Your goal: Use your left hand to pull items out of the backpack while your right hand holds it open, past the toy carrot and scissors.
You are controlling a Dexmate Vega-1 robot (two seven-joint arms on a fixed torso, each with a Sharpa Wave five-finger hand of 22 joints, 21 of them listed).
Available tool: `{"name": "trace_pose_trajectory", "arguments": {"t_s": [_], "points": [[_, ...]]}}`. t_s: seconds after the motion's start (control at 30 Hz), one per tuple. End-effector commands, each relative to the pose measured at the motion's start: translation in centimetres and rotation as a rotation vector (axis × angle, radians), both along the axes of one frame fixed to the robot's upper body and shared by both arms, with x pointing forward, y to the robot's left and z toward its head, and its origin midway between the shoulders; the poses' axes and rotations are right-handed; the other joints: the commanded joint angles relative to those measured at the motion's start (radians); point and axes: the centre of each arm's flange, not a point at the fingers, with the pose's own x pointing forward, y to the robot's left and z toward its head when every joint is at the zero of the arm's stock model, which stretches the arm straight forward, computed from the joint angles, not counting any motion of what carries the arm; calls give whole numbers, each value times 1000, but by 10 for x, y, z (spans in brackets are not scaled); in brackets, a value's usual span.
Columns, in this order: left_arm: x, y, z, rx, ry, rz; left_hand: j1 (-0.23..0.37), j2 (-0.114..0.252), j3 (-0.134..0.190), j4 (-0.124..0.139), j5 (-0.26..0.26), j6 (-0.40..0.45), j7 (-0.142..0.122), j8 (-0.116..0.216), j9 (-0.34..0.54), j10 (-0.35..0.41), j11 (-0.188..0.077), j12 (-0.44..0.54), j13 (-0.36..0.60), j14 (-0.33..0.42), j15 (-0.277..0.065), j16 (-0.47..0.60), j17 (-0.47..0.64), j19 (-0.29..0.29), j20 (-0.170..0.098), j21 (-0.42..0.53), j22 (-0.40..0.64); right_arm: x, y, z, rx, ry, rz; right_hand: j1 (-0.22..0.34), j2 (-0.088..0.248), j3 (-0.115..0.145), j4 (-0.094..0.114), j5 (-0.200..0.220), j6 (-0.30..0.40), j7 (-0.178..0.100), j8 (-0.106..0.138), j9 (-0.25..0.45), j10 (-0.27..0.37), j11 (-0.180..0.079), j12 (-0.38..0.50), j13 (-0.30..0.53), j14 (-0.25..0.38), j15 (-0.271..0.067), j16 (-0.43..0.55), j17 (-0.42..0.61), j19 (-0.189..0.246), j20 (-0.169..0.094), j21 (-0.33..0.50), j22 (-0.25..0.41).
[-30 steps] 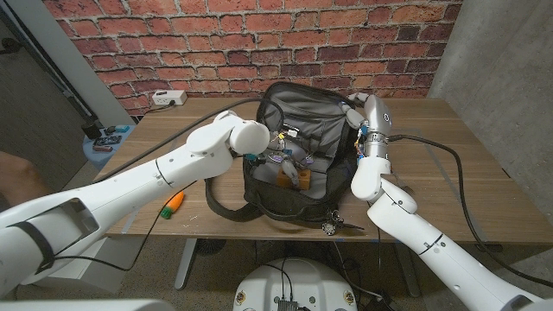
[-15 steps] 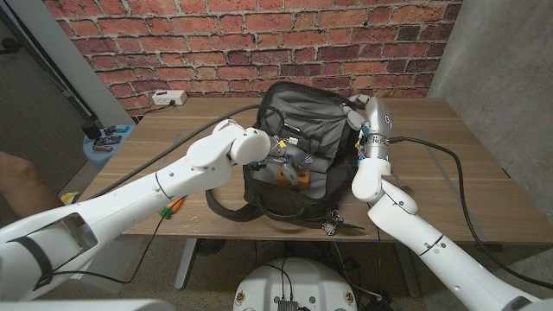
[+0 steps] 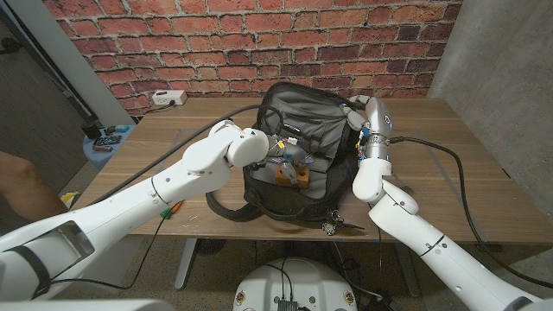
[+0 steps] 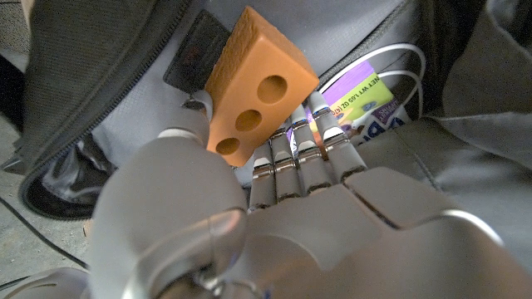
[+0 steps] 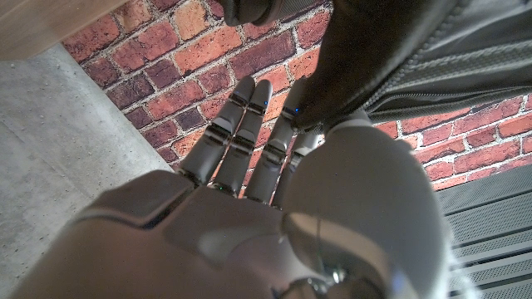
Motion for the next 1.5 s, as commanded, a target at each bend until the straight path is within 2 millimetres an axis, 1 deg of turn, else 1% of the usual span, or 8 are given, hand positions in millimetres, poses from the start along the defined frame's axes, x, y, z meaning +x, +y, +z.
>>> {"name": "trace_pose_trajectory", "arguments": {"t_s": [0.03,0.5,0.9,1.03,1.3,1.5], "points": [[-9,6,12,-45,1,-6,11,1,-2,-1,-3,11,1,12,8,5,-1,15,11,6,1,5,6,5,0,6,5,1,3,4,-12,5,1,0,11,-4,0,7,3,1,6,2,6,4,-2,4,10,-136,-7,5,9,-35,2,4],[-24,14,15,-94,40,-9,17,3,-7,2,-4,13,2,24,25,-2,-1,43,44,9,0,10,22,1,0,6,6,-4,2,5,-21,2,-11,0,12,-6,0,7,5,2,6,2,5,3,-3,4,10,-135,-8,5,9,-35,1,4],[-32,21,17,-127,72,-5,19,3,-9,4,-5,22,1,35,37,-3,0,64,66,10,1,12,33,-3,-2,6,7,-7,0,8,-29,7,-27,2,12,-7,-1,7,4,2,5,2,4,4,-4,5,9,-136,-10,6,8,-34,1,5],[-36,26,19,-152,86,-2,20,5,-12,5,-5,26,1,40,41,-5,3,72,75,12,3,16,39,-4,-1,6,7,-7,0,8,-26,9,-29,3,12,-7,-1,7,3,1,4,2,4,3,-4,5,10,-137,-10,7,8,-34,1,5],[-45,38,27,-218,97,-3,20,6,-13,7,-5,32,2,49,50,-4,1,87,90,16,1,18,46,-5,0,7,8,-6,3,10,-31,12,-33,3,13,-8,-1,7,5,1,4,2,4,4,-5,5,8,-135,-12,6,8,-34,1,5],[-47,47,30,-272,118,2,24,7,-12,6,-4,45,2,60,58,-5,3,99,103,20,-1,19,52,-6,-1,7,9,-5,6,13,-36,8,-33,2,13,-9,0,7,5,1,4,2,4,2,-5,5,9,-135,-12,7,8,-34,1,5]]}}
